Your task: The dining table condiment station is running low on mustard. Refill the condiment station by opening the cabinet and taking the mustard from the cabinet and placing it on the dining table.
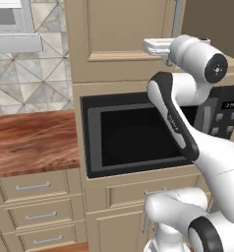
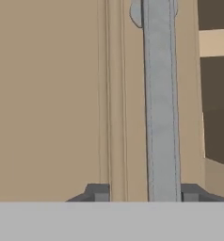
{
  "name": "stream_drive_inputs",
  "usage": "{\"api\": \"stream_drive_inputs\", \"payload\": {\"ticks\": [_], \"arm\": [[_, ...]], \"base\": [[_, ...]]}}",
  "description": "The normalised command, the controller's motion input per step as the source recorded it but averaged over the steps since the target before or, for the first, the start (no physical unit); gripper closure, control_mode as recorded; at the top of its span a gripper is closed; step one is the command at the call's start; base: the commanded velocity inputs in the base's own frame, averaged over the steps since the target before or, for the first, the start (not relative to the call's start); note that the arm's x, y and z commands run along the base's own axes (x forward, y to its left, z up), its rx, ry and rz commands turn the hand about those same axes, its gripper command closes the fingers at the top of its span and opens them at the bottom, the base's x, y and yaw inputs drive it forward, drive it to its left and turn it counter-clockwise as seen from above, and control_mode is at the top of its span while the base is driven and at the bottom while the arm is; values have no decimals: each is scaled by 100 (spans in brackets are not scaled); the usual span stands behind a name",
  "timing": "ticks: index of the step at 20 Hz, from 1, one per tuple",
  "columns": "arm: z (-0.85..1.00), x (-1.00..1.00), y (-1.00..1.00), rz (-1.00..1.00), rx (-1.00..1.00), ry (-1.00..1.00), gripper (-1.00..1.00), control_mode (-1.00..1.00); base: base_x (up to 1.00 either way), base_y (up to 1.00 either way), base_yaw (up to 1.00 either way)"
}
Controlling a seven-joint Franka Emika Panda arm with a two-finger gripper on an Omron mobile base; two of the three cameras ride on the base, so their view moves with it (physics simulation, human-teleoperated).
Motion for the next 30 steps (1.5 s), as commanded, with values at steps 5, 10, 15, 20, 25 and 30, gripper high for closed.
{"api": "stream_drive_inputs", "payload": {"ticks": [5, 10, 15, 20, 25, 30], "arm": [[0, -96, 64, 0, 0, -9, 100, -100], [0, -100, 84, 0, 0, -2, 100, -100], [0, -100, 100, 1, 0, 0, 100, -100], [-6, -100, 99, 1, 0, 2, 100, -100], [-15, -65, 79, 8, 0, 1, -100, -100], [0, -52, -62, 1, 24, -1, -100, -100]], "base": [[0, 0, 0], [0, 0, 0], [0, 0, 0], [0, 0, 0], [0, 0, 0], [0, 0, 0]]}}
